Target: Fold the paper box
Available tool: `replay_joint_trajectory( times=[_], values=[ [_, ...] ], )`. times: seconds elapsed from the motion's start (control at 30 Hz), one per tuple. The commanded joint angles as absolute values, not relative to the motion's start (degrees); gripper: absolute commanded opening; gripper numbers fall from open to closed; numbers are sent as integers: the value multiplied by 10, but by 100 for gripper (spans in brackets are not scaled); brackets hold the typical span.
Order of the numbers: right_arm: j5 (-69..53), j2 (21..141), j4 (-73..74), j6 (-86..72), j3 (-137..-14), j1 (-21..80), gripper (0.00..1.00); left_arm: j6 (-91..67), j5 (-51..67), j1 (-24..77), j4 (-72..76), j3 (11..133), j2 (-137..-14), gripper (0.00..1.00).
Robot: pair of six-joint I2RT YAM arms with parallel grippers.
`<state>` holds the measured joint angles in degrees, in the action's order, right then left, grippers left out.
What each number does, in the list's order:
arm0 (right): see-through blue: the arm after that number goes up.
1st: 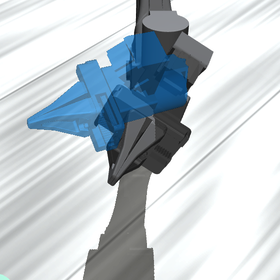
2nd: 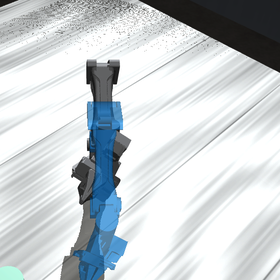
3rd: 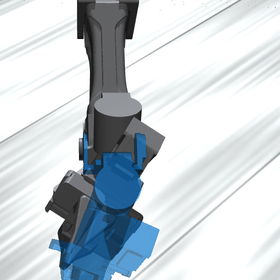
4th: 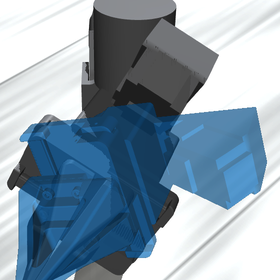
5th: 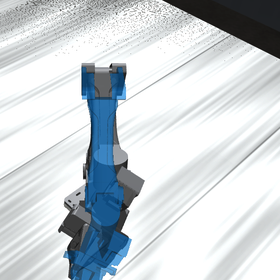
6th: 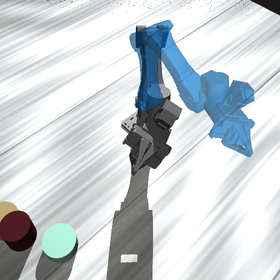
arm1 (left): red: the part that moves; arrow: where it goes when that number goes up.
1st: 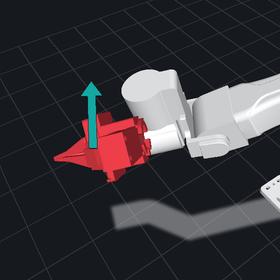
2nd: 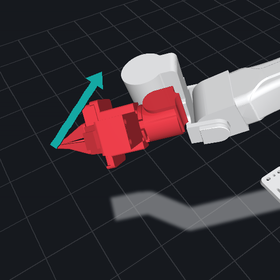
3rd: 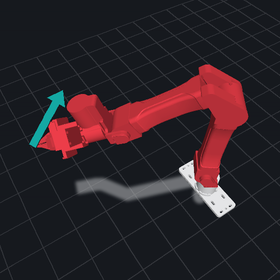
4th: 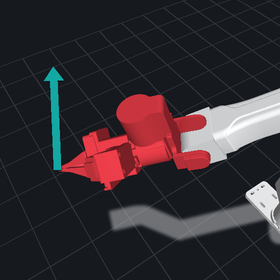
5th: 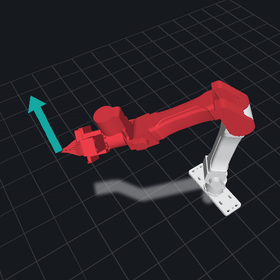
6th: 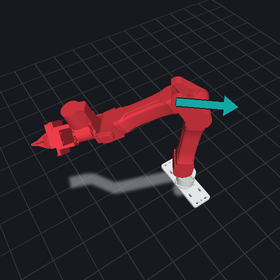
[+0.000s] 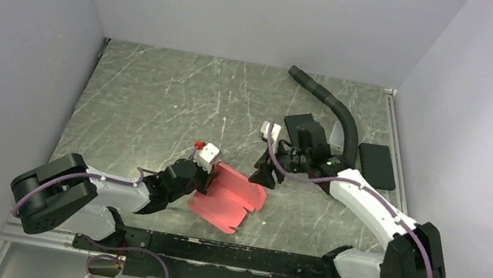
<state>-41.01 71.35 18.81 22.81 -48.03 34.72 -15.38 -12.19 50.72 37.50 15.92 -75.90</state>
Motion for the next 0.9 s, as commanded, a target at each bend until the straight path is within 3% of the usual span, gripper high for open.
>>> replay_joint_trajectory(
  times=[0.0,0.27,0.53,0.87],
  values=[
    [-563,755,102,67,-474,297,55,-111,-143,520,452,144,-760,6],
    [-604,855,35,-48,-478,277,56,-79,-141,531,518,129,-787,6],
    [-605,928,56,-42,-496,280,57,-59,-135,538,559,129,-817,6],
    [-563,942,64,-32,-499,301,43,-51,-136,541,600,127,-861,9]
  ],
)
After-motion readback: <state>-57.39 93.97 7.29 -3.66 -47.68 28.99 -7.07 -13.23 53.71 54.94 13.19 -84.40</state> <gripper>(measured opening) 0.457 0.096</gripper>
